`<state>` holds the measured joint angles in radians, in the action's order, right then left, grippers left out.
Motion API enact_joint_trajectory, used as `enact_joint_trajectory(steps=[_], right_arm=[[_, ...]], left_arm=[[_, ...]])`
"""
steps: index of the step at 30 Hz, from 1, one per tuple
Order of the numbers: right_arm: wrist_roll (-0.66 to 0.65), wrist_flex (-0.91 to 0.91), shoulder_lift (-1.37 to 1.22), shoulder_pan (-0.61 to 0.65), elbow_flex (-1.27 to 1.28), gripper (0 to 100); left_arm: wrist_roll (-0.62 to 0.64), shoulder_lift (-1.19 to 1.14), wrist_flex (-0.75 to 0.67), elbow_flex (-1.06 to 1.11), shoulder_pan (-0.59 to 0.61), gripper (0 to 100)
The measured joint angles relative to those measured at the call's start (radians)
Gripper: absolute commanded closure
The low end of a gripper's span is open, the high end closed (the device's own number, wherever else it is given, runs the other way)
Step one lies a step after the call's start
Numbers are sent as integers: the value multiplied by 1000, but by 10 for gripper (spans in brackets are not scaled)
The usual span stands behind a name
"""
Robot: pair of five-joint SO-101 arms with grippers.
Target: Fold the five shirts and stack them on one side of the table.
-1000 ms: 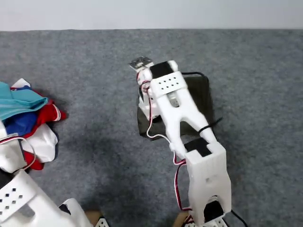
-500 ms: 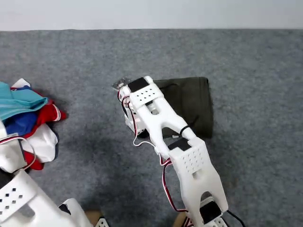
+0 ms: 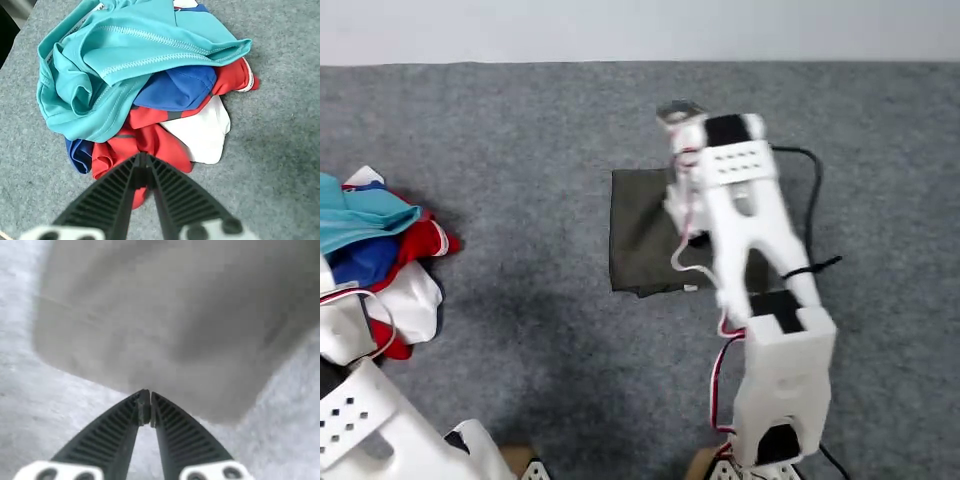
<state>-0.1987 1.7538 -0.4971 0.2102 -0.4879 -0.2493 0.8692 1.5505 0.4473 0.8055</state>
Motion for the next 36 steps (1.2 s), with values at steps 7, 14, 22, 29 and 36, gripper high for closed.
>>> enact_joint_trajectory(steps=[7, 14, 22, 29, 36], right_arm=[[-28, -135, -28, -127, 199, 989], [-72, -173, -92, -206, 212, 989], [-75, -40, 17, -189, 91, 987], [-44, -6, 98, -101, 84, 884], [91, -34, 64, -84, 84, 668]], left_arm=[[0, 0, 0, 0, 0, 993], [0, 0, 0, 0, 0, 993], [0, 0, 0, 28, 0, 993], [0, 0, 3, 120, 0, 993], [0, 0, -31, 137, -9, 992]])
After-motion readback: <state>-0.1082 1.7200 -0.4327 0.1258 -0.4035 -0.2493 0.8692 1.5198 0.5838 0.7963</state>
